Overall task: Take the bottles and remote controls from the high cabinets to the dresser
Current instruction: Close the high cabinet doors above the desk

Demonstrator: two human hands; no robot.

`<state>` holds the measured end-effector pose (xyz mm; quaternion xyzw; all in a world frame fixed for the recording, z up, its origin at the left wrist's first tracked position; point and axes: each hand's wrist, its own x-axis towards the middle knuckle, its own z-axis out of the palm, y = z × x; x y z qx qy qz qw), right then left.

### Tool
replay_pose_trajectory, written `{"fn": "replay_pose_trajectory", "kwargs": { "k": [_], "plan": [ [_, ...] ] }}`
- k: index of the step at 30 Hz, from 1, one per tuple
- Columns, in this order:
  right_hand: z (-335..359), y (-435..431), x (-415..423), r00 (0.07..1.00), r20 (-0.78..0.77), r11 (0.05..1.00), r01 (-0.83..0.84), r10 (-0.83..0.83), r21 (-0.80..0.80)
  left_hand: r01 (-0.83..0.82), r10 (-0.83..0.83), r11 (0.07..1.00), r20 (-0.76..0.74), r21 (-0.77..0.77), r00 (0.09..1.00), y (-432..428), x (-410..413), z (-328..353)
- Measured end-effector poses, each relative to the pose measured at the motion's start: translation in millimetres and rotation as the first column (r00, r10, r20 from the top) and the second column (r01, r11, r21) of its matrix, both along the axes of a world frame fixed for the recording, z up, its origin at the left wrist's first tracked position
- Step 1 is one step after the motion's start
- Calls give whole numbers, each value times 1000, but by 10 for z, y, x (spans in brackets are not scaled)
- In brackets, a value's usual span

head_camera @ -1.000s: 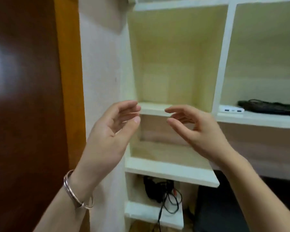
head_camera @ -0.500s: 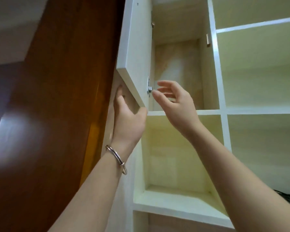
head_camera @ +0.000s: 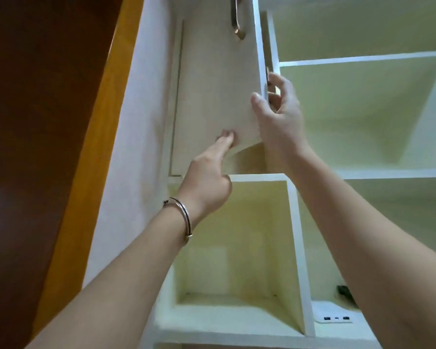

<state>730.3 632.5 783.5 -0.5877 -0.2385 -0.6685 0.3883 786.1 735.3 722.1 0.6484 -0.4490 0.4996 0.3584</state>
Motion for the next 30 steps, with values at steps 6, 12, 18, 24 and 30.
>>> {"fn": "replay_pose_trajectory", "kwargs": {
  "k": [6, 12, 18, 24, 30],
  "plan": [
    [2, -473, 183, 981, -85, 985, 172, -172, 0, -174, 168, 979, 61, 110, 984, -311, 169, 24],
    [-48, -789, 411, 912, -206, 929, 369, -356, 29, -434, 416, 854, 123, 287, 901, -495, 351, 93],
    [-10, -943, 535, 815, -351, 861, 506, -461, 44, -538, 517, 788, 153, 301, 842, -635, 488, 78],
    [0, -1026, 653, 791, -429, 866, 498, -435, 39, -591, 571, 766, 158, 252, 806, -752, 566, 64],
    [0, -1066, 679, 825, -399, 891, 453, -402, 39, -572, 559, 785, 124, 239, 820, -767, 563, 48]
  ]
}}
